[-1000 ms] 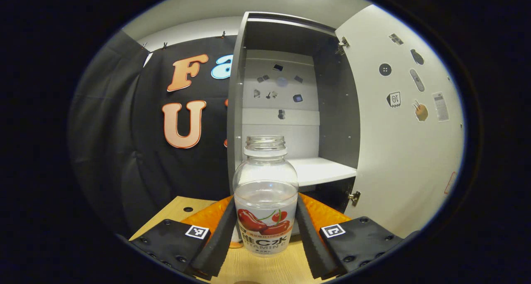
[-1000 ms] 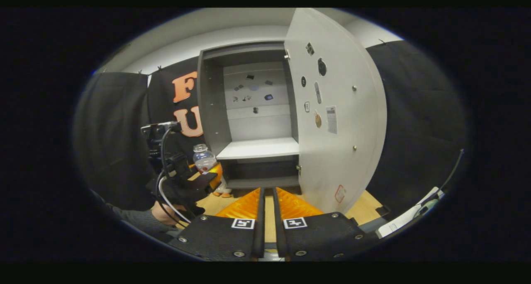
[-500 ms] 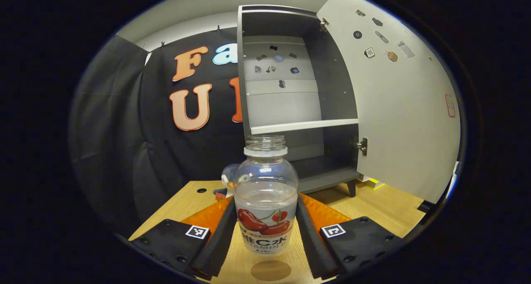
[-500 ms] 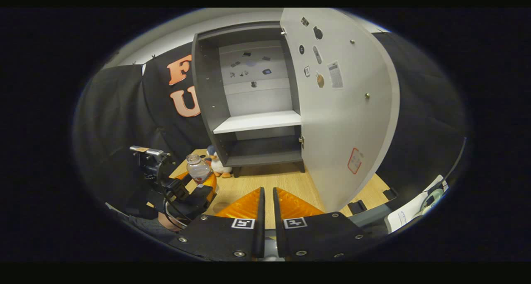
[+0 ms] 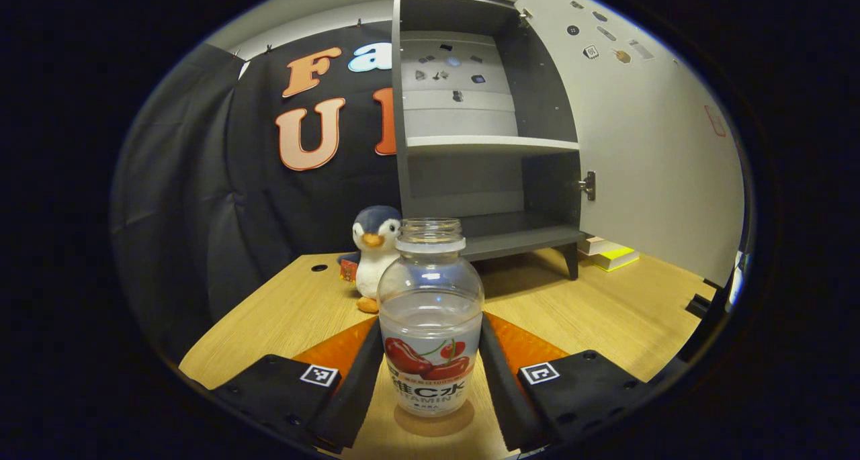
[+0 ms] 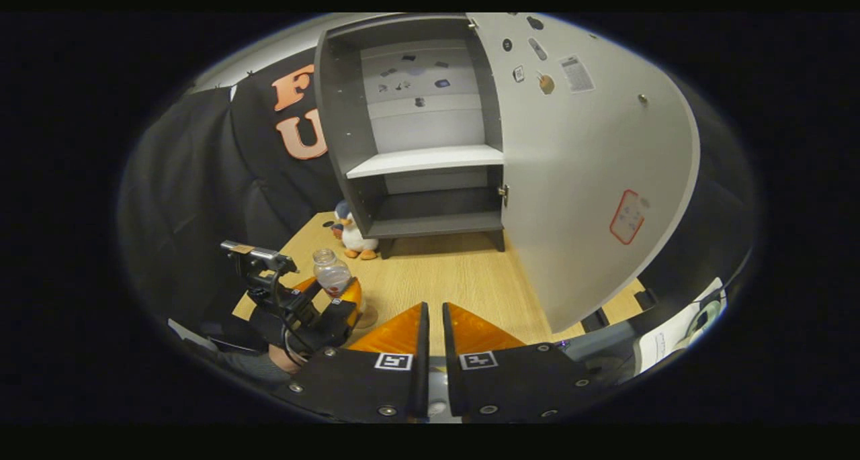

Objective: Open the cabinet door with the right hand, grasp the bottle in the cabinet with the left hand and place it on the coaster, then close the cabinet door with the right hand.

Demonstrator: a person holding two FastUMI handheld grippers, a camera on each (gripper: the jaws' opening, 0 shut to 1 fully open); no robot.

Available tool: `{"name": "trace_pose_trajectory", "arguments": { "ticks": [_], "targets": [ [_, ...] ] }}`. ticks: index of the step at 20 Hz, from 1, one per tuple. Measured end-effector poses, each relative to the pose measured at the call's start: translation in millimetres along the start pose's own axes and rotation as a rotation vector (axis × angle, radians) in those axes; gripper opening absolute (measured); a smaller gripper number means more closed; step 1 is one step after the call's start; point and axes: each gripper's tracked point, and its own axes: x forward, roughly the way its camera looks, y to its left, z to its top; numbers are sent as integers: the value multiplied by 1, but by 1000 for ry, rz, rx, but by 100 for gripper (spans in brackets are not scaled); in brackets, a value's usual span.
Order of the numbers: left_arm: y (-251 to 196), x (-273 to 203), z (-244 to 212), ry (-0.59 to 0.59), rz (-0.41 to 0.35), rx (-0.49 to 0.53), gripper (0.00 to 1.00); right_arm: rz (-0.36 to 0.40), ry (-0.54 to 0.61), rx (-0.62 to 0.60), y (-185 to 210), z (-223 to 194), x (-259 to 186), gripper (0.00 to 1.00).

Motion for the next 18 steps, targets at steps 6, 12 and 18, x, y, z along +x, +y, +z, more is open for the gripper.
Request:
{"name": "trace_pose_trajectory", "arguments": {
  "ticks": [6, 12, 18],
  "targets": [
    [-2, -3, -21, 20, -6, -16, 84, 2, 28, 5, 3, -5, 4, 12],
    [3, -10, -25, 42, 16, -11, 86, 10, 41, 15, 6, -8, 5, 12],
    [7, -17, -26, 55, 18, -40, 91, 20, 60, 28, 8, -13, 4, 12]
  ]
}}
